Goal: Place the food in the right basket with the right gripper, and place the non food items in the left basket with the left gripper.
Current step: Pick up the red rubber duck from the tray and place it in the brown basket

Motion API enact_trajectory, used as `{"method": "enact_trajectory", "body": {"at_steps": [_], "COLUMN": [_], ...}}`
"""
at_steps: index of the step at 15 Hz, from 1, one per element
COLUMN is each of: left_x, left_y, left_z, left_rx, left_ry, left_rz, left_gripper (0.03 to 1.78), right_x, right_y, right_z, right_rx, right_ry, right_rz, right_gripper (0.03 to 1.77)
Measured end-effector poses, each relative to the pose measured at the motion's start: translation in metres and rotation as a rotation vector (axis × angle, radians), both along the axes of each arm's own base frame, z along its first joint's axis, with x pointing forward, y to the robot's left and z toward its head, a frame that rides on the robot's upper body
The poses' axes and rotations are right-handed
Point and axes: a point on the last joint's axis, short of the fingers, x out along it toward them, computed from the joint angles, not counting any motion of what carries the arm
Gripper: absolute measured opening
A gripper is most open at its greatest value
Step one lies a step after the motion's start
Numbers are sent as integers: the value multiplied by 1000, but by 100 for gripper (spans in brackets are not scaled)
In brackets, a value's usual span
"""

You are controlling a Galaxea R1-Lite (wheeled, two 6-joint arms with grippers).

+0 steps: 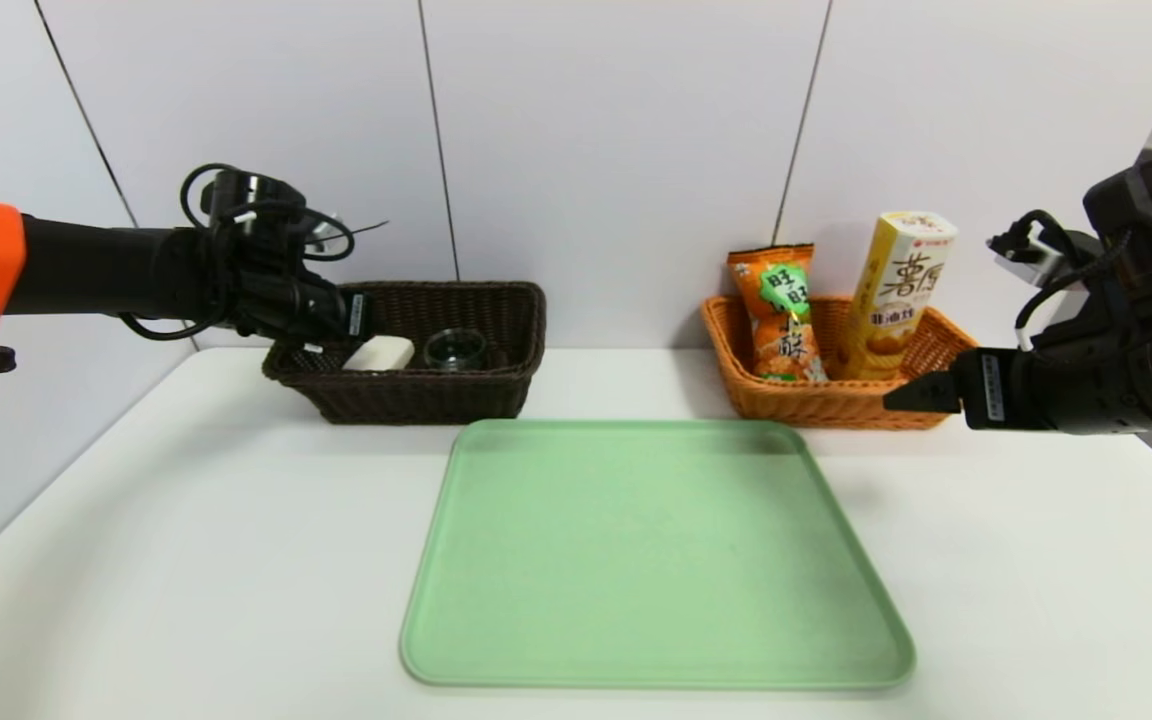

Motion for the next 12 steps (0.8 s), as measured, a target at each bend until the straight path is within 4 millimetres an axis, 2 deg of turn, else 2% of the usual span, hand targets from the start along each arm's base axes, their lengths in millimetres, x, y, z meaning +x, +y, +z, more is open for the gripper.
{"method": "enact_trajectory", "body": {"at_steps": [7,9,12], "left_x": [14,16,16], "left_y": [-3,-4,-3], "left_z": [-16,-18,-20], "left_rx": [0,-3,-4], "left_ry": [0,1,4], "left_rz": [-6,-5,-4], "left_gripper": [71,94,119], "right_x": [1,1,1], "right_y": [0,0,0], "right_z": [0,0,0], "right_rx": [-1,-1,-1], "right_ry": [1,1,1], "right_rz": [-2,-2,-2], "right_gripper": [171,171,171]}}
